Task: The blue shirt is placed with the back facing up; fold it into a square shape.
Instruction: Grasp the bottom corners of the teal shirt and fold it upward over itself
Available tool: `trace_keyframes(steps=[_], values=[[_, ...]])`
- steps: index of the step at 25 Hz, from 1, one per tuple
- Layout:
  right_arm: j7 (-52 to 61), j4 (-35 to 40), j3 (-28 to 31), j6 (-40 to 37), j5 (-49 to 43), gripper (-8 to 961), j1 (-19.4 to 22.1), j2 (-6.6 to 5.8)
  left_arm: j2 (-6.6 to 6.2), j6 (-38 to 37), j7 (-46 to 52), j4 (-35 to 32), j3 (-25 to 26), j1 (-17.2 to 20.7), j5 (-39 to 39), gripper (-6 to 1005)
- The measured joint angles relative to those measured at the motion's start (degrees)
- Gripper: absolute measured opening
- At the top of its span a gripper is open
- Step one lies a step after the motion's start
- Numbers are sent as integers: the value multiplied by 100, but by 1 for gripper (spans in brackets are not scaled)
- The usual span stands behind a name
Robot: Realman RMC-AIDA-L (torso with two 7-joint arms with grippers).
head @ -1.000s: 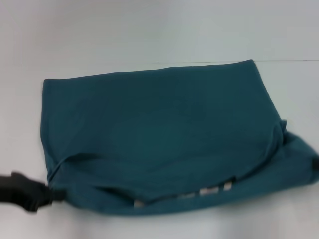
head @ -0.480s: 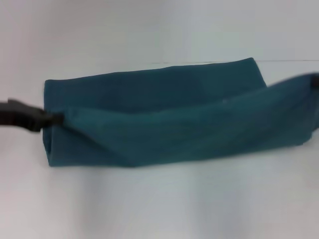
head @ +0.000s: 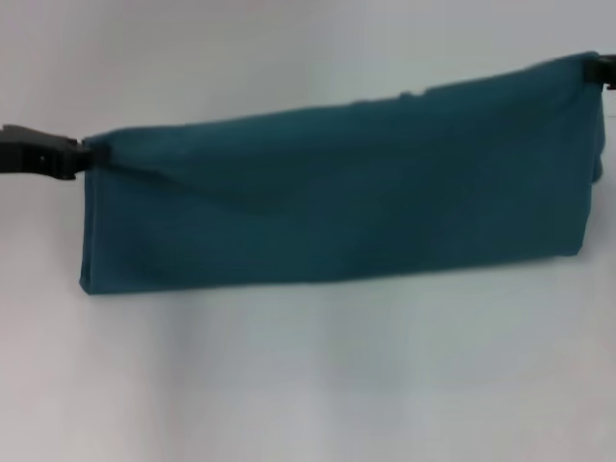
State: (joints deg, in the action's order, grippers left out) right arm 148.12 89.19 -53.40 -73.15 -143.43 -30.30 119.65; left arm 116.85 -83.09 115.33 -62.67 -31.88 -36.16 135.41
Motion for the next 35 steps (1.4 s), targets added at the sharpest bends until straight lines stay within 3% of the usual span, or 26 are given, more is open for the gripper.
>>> trace_keyframes(steps=[6,18,28,35], values=[[-143,-919,34,497,-159,99,-459,-113,-2,505,-112,243,-39,-40,-81,42],[-550,-2777,11,1483,-173,108,-1286,-365,54,1819,-601,1373,-72,-395,-109,42],[-548,-3208,62,1862,-176,116,-1353,-466,79,2437,-644,1578,-98,-427,-115,41],[-516,-3257,76,1959,-140,121,-1266,-447,133,2727,-805,1654,-107,-395,-140,39]])
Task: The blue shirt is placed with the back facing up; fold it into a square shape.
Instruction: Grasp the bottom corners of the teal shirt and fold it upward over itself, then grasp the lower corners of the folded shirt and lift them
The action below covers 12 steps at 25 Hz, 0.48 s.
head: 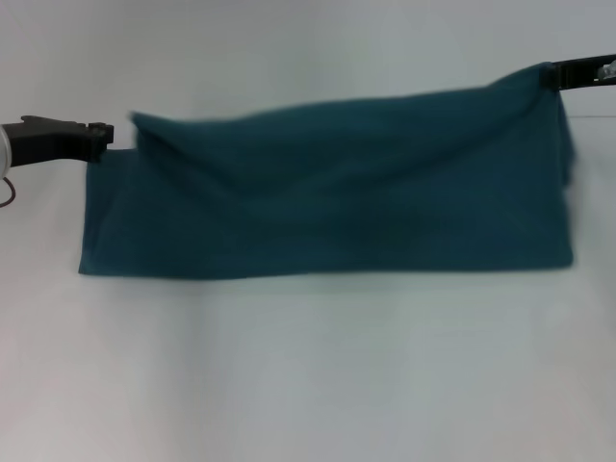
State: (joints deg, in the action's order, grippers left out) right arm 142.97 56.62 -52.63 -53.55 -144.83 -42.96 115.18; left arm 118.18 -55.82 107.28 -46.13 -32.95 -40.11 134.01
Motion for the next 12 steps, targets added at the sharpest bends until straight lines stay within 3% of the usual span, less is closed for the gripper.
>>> trace_keyframes(steps=[7,12], values=[[-76,-70,-50,-10,-29,126,10,44,111,137,-329,8,31,37,-115,95],[-247,-272,-6,191,-5,256,69,62,127,203,-331,-4,28,99,-231,187]])
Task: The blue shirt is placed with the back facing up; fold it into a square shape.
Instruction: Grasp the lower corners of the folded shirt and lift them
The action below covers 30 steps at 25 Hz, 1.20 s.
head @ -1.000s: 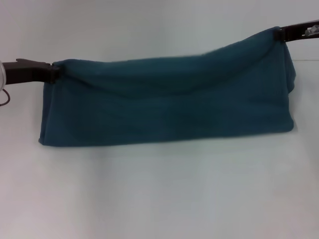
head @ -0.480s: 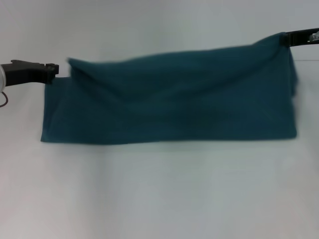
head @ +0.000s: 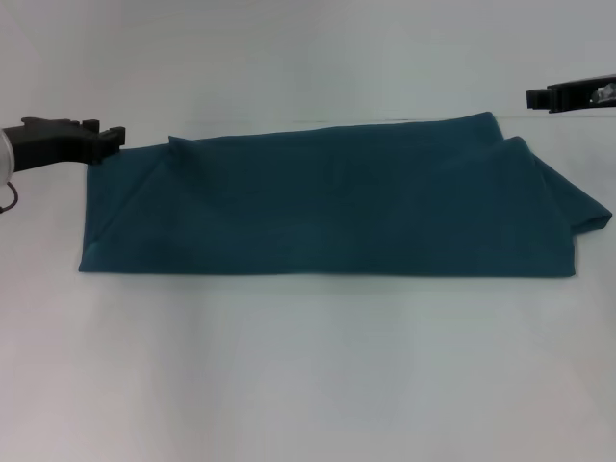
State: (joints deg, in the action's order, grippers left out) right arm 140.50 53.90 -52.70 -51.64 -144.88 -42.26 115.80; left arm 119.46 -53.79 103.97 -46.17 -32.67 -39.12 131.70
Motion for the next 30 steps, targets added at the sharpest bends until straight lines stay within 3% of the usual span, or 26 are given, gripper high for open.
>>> trace_keyframes(steps=[3,8,12,17,23,30], values=[[5,262,2,6,29,321,142,107,0,6,5,-5,13,6,-3,242],[96,993,6,14,37,419,479,387,18,-33,58,-8,5,12,-6,353],[281,1092,-10,-107,46,498,532,388,43,-158,65,-29,-13,12,-15,400],[136,1027,-105,-140,131,733,508,400,15,-329,75,-36,-29,-30,-15,404],[18,800,-443,3,310,727,502,406,3,-334,257,-27,-240,-112,33,408],[-97,660,-679,14,416,720,708,420,-254,-287,1154,85,-1127,-130,127,413]])
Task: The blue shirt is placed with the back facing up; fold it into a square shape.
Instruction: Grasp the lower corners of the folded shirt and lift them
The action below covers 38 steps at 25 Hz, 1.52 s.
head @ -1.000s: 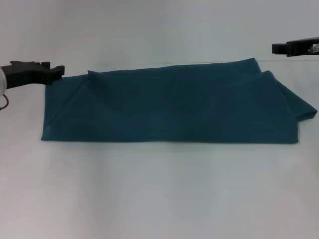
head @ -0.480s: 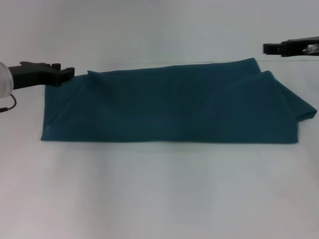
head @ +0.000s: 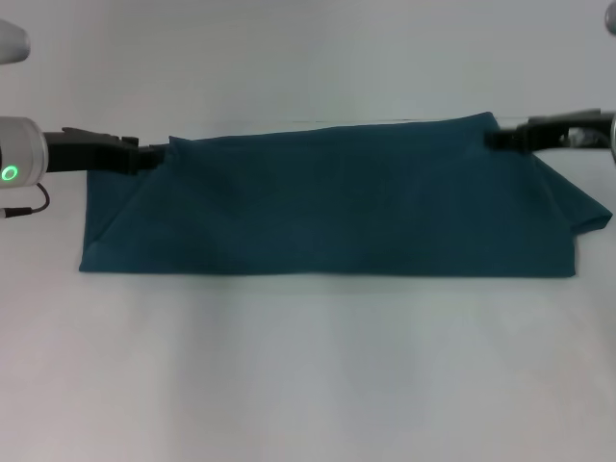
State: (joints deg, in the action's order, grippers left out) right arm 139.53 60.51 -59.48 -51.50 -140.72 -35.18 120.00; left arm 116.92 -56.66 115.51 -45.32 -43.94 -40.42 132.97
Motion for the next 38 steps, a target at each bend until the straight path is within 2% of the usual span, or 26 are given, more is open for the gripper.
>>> trace_keyframes(steps=[6,13,17,27,38], values=[[-654,-352,-55,163,738,714,279,4,5,247,255,74,-175,-226,539,417],[-943,-521,-185,162,1110,707,525,22,-16,884,378,881,-195,-769,1159,422],[-942,-524,-390,194,1261,703,665,25,-25,1103,474,1128,-202,-952,1396,429],[-1026,-483,-948,619,1334,695,862,22,-55,1529,605,1447,-294,-1108,1566,430],[-1126,-422,-1185,962,1337,688,882,23,-41,1771,611,1842,-352,-1122,1575,429]])
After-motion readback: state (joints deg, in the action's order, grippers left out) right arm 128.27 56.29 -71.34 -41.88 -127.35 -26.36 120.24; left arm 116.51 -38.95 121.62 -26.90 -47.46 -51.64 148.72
